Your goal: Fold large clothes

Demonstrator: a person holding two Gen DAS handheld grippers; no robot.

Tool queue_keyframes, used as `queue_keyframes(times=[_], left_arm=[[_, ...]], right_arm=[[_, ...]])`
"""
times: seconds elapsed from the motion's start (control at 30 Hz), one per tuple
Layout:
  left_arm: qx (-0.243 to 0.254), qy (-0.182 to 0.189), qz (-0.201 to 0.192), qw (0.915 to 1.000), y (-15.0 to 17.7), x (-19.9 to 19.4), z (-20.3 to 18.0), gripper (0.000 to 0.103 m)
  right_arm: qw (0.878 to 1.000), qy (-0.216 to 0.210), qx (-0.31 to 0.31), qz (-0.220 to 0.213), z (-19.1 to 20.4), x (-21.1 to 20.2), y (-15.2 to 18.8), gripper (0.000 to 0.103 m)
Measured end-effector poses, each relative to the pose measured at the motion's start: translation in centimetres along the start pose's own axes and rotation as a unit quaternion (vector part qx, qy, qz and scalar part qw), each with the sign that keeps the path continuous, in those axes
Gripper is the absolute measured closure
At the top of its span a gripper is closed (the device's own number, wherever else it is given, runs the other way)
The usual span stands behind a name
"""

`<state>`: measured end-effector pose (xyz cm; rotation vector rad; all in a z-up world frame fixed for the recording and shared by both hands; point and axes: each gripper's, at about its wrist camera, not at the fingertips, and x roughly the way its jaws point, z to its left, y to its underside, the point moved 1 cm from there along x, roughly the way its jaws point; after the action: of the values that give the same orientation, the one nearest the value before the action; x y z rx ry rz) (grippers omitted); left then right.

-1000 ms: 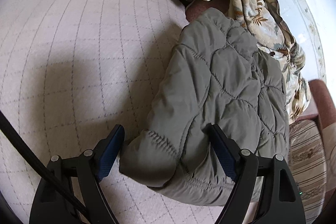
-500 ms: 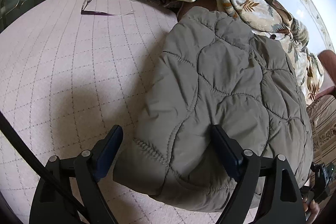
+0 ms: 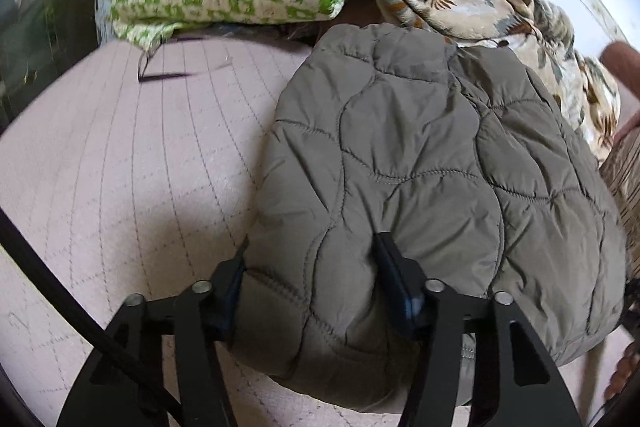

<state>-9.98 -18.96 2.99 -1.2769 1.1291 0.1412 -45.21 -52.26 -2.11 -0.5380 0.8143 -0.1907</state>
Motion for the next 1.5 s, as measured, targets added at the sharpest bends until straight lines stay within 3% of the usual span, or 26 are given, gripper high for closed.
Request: queue_keyframes(times=[0.07, 0.17, 0.37, 0.9, 1.13, 1.5], left_arm=[[0.02, -0.017, -0.006, 0.9996, -0.1, -0.2, -0.6, 0.063], [0.049, -0.047, -0.016, 0.9976, -0.2, -0.5, -1.6, 0.073], [0.075, -0.068, -0.031, 0.9944, -0.4, -1.1, -2.3, 0.078], [0.08, -0.077, -0.057, 0.9921, -1.6, -3.3, -2.6, 0.08], [0.083, -0.081, -0.069, 0.9908, -1.9, -4.2, -2.9, 0.08], [0.085, -0.083, -0.087, 0.989, -2.2, -5.9, -3.1, 0.08]], right_arm=[[1.0, 0.011, -0.019, -0.005, 0.6, -0.1, 0.1, 0.053], [0.997, 0.038, -0.059, -0.016, 1.9, -0.4, 0.2, 0.059], [0.984, 0.099, -0.142, -0.049, 4.5, -1.1, 0.8, 0.065], [0.955, 0.138, -0.234, -0.116, 8.6, -4.2, 1.4, 0.072], [0.948, 0.142, -0.251, -0.134, 9.8, -5.0, 1.8, 0.072], [0.947, 0.132, -0.252, -0.151, 10.4, -6.3, 1.9, 0.073]])
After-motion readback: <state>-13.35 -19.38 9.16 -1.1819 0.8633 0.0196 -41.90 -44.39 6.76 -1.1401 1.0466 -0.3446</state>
